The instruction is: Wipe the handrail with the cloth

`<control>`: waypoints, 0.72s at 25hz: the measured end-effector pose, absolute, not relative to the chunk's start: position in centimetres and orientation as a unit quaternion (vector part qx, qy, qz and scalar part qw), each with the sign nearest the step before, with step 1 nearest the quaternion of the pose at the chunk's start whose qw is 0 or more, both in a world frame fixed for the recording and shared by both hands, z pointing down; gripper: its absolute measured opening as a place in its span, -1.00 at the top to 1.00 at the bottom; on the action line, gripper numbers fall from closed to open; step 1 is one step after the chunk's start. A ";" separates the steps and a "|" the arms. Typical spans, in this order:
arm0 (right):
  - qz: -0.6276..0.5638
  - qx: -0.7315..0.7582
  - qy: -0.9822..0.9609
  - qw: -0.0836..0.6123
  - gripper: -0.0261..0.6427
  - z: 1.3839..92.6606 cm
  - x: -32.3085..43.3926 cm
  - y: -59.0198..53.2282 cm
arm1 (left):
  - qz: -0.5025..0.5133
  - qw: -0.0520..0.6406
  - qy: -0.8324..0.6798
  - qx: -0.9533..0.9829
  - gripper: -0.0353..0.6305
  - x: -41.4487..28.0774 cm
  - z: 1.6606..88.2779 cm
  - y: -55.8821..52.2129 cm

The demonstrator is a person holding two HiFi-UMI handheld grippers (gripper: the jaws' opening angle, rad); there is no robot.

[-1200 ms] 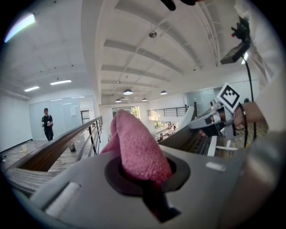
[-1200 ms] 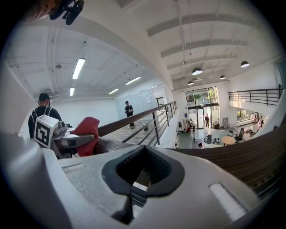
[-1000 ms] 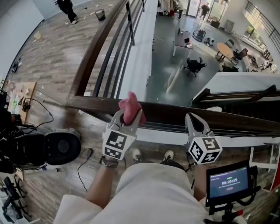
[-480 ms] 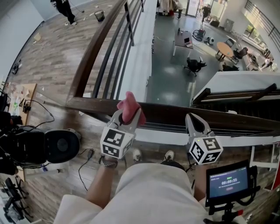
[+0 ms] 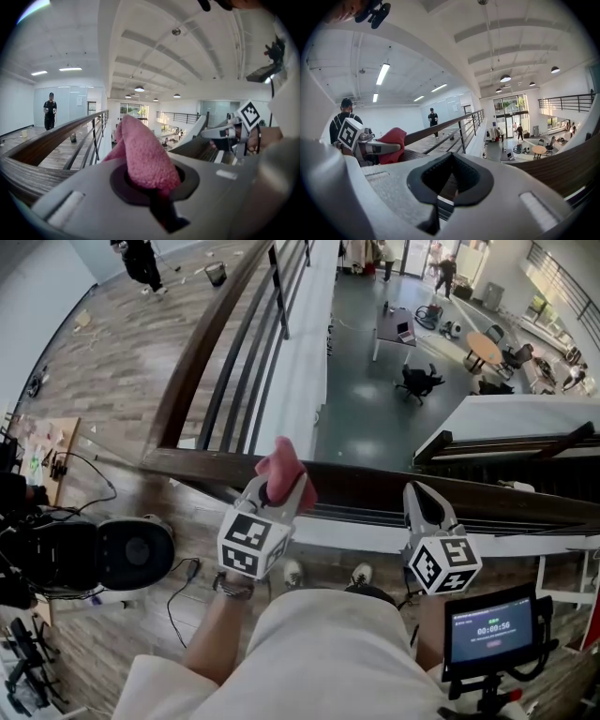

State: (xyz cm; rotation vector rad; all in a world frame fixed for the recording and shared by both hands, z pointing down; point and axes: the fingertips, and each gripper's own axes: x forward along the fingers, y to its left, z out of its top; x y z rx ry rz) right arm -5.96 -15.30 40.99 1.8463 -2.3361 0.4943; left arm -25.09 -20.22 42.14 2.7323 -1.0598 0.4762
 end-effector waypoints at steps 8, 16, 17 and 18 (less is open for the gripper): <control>0.154 0.615 -0.771 0.059 0.91 40.5 -6.2 -15.5 | 0.163 0.091 -0.357 0.915 0.79 -25.5 42.2 -20.2; 0.151 0.611 -0.775 0.052 0.91 40.4 -6.3 -15.4 | 0.164 0.090 -0.356 0.916 0.79 -25.1 42.2 -19.9; 0.151 0.611 -0.776 0.050 0.91 40.4 -6.2 -15.3 | 0.164 0.090 -0.356 0.916 0.79 -25.0 42.3 -19.9; 0.150 0.611 -0.776 0.048 0.91 40.4 -6.1 -15.2 | 0.164 0.090 -0.356 0.916 0.79 -24.9 42.3 -19.8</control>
